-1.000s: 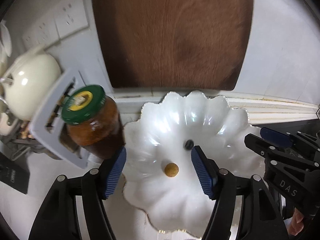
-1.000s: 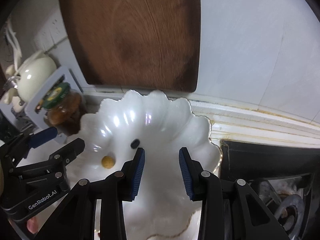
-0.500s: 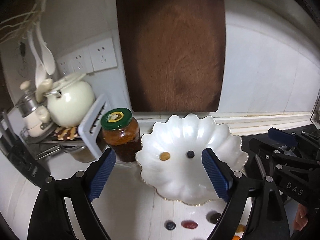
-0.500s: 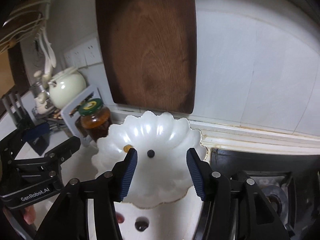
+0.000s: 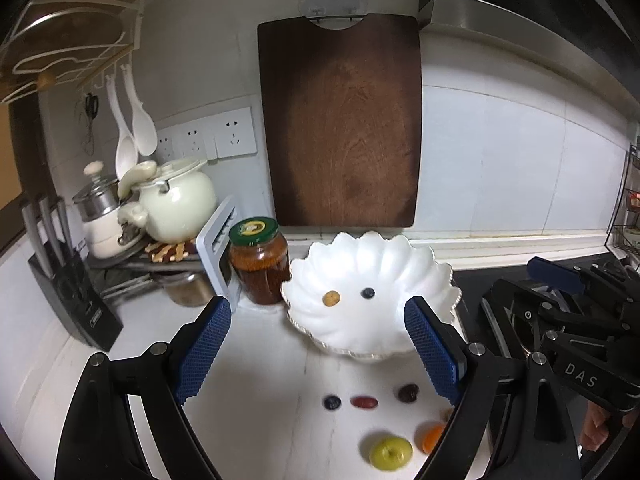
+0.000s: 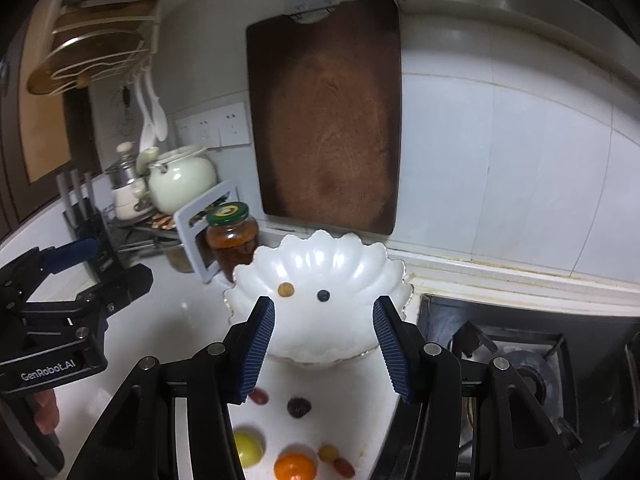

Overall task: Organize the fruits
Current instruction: 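Withdraw both open tools from the bowl back toward the counter fruits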

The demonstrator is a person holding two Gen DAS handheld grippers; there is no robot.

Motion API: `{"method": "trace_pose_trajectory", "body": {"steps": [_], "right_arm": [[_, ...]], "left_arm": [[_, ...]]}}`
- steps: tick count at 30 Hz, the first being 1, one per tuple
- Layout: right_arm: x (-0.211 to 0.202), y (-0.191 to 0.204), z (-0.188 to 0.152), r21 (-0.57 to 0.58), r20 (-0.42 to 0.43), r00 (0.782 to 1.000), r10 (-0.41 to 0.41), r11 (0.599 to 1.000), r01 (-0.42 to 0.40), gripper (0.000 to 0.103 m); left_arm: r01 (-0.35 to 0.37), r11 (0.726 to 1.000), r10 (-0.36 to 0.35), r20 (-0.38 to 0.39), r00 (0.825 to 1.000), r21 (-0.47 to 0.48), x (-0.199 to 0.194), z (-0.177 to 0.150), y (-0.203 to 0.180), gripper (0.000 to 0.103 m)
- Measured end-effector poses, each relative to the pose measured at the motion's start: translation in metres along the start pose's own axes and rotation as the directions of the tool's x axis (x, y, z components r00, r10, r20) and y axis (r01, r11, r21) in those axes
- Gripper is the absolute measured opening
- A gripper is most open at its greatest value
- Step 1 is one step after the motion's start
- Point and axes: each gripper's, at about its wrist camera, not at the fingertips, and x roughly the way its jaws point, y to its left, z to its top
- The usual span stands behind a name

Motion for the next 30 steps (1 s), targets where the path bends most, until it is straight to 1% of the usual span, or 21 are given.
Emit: {"method": "trace_pose_trajectory", "body": {"steps": [6,13,17,20,25,30], "right_arm": [[-0.023,0.004,-0.017,-0.015,0.017,0.999,0.028,1.0,-0.028,0.053],[-0.039,0.005,-0.038,-0.027,0.005,0.997,0.071,0.997,-0.071,0.053],[-0.043,0.004,-0.051,-0.032,-0.011,0.996,0.093,0.995,-0.094,0.053],[-0.044,0.004,-0.06,-0.043,-0.024,0.995,0.101,0.994,-0.102,0.053],[-0.042,0.004,-0.073,-0.043,-0.056,0.991,0.123,0.991,-0.125,0.053],[-0.035,0.003,-0.088,-0.038,-0.108,0.984,0.138,0.989,-0.143,0.053]], "left_arm": [[-0.001,1.0,0.0,-0.019,1.0,-0.016,-0.021,-0.022,-0.005,0.089],[-0.031,0.999,0.03,-0.025,0.999,-0.016,-0.041,-0.046,-0.014,0.089],[-0.027,0.999,0.026,-0.044,0.999,-0.018,-0.044,-0.06,-0.02,0.089],[-0.037,0.999,0.035,-0.056,0.998,-0.023,-0.046,-0.071,-0.023,0.089],[-0.016,0.998,0.011,-0.09,0.996,-0.054,-0.044,-0.085,-0.027,0.089],[0.004,0.997,-0.016,-0.147,0.989,-0.076,-0.036,-0.101,-0.031,0.089]]}}
